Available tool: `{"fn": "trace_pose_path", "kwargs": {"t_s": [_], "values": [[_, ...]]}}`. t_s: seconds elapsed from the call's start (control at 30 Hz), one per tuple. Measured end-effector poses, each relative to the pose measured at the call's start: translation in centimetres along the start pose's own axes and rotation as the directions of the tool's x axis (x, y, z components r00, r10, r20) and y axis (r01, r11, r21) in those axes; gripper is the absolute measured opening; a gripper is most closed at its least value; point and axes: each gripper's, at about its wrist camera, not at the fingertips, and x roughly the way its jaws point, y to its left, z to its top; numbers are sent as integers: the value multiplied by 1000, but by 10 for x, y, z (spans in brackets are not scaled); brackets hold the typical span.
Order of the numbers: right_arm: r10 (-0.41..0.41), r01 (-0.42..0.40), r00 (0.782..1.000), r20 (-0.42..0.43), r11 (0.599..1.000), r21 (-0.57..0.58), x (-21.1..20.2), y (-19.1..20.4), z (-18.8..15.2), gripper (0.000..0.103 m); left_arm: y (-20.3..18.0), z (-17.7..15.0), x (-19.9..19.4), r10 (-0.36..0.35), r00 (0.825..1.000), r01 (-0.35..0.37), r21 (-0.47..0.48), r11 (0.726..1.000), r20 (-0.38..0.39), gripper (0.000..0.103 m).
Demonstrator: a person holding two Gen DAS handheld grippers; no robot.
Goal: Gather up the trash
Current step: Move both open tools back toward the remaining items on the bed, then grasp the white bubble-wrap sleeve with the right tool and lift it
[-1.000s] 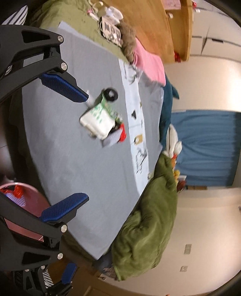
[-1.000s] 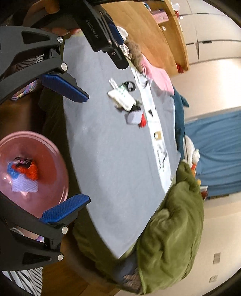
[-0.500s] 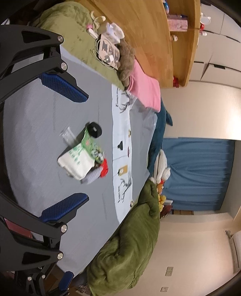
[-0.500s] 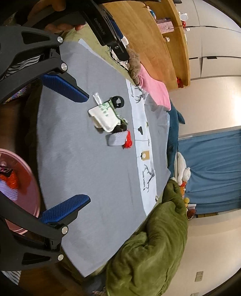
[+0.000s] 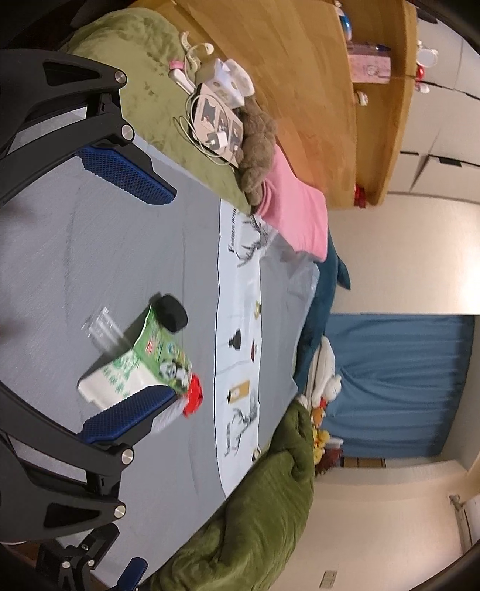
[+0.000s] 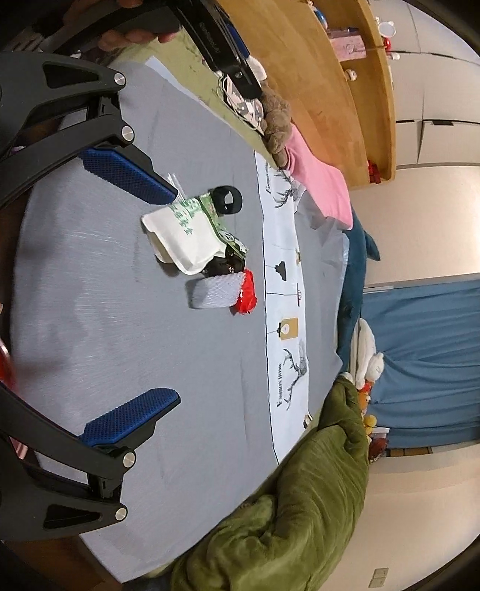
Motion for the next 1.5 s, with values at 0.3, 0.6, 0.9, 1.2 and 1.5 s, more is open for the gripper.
{"fn": "trace_pose_path", "kwargs": {"t_s": [0.3,0.6,0.9,1.2,1.5], "values": [[-24,23,1000,18,999,35,81,-16,26,98,18,1,48,76,997,-76,-43,996,-19,95],[-29,31,997,-71,999,30,173,-17,40,98,18,-1,75,93,994,-97,-66,993,-60,95],[5,-6,988,-153,1000,-6,216,-9,30,91,23,-2,91,93,990,-104,-105,989,-105,95],[14,-15,990,-143,1000,-8,213,-8,30,19,20,-7,97,93,988,-107,-111,988,-127,95],[-20,19,998,-59,1000,-21,165,-23,33,16,-21,-24,105,15,985,-25,-61,998,-171,95]]}}
